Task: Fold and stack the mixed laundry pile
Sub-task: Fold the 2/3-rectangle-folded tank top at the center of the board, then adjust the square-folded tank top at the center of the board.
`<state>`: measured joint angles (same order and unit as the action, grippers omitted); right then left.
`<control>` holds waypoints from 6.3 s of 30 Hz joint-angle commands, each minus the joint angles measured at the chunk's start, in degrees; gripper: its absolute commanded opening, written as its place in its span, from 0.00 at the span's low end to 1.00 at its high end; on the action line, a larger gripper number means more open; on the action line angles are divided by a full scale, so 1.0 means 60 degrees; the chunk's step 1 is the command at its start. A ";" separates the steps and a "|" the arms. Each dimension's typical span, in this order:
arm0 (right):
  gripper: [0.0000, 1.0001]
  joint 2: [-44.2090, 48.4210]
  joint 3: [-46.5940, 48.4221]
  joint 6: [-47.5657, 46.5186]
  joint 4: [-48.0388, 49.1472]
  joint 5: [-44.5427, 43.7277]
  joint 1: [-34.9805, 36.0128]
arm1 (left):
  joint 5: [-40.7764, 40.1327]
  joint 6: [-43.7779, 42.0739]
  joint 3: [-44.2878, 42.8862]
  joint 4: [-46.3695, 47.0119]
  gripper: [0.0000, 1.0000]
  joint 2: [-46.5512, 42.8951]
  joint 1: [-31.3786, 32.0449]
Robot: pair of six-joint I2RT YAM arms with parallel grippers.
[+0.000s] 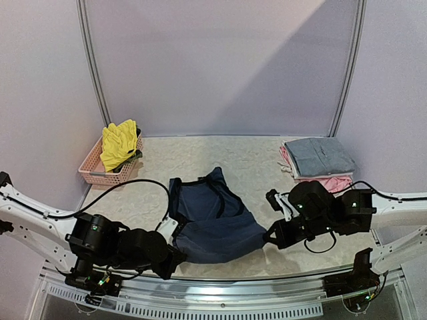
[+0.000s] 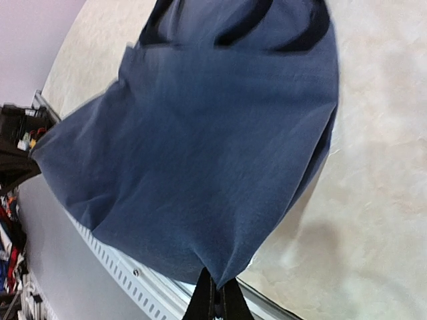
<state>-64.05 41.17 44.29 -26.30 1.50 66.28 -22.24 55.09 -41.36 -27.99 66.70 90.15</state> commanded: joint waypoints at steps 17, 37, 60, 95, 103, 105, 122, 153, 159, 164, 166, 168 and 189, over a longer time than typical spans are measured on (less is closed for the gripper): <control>0.00 -0.2552 0.5128 -0.2358 -0.3107 -0.3301 -0.1328 | -0.2654 -0.0467 -0.2045 -0.2580 0.00 0.0189 -0.1097; 0.00 -0.7381 0.9614 -0.4577 -0.3185 -0.0577 -0.3977 | -0.1758 -0.3112 -0.2935 -0.2119 0.00 0.0946 -0.5059; 0.00 -1.0838 1.2734 -0.4951 -0.3239 0.0687 -0.4938 | -0.0175 -0.5101 -0.4062 0.0170 0.00 0.4235 -0.8774; 0.69 -1.0238 1.1944 -0.4440 -0.0726 0.1799 -0.5253 | -0.2466 -0.5761 -0.5462 0.0151 0.74 0.5701 -0.8407; 0.49 -0.8742 0.9300 -0.4502 0.0807 0.4187 -0.4751 | 0.0130 -0.5360 -0.3939 0.0948 0.43 0.4632 -0.7689; 0.39 -0.9046 0.9528 -0.4588 0.0792 0.4746 -0.4644 | 0.0751 -0.5235 -0.3601 0.1461 0.37 0.4602 -0.7605; 0.16 -1.3585 1.3861 -0.4418 -0.0202 0.6405 -0.5194 | 0.1385 -0.4550 -0.1832 0.3162 0.21 0.5753 -0.7585; 0.48 -1.1968 1.3127 -0.4385 -0.0441 0.6301 -0.5048 | 0.1038 -0.4994 -0.2818 0.1764 0.39 0.4034 -0.7458; 0.48 -0.9809 1.0176 -0.4531 0.0398 0.6111 -0.4700 | 0.1569 -0.5458 -0.3935 0.1745 0.35 0.5151 -0.8109; 0.44 -0.8658 0.8012 -0.4493 0.1245 0.5965 -0.4507 | 0.1495 -0.5766 -0.4704 0.1648 0.33 0.5945 -0.8550; 0.42 -0.8501 0.7404 -0.4408 0.1524 0.5961 -0.4453 | 0.1516 -0.5864 -0.4905 0.1645 0.33 0.6240 -0.8715; 0.41 -0.8507 0.7144 -0.4387 0.1669 0.5975 -0.4394 | 0.1484 -0.6040 -0.5074 0.1645 0.32 0.6547 -0.8853; 0.38 -1.0281 0.5617 -0.4179 0.3183 0.5754 -0.4232 | 0.1230 -0.7161 -0.5474 0.2216 0.28 0.8217 -1.0177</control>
<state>-123.85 77.65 18.22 -8.78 38.35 40.47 -14.37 13.63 -73.56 -16.05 114.59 31.48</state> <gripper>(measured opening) 0.379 0.283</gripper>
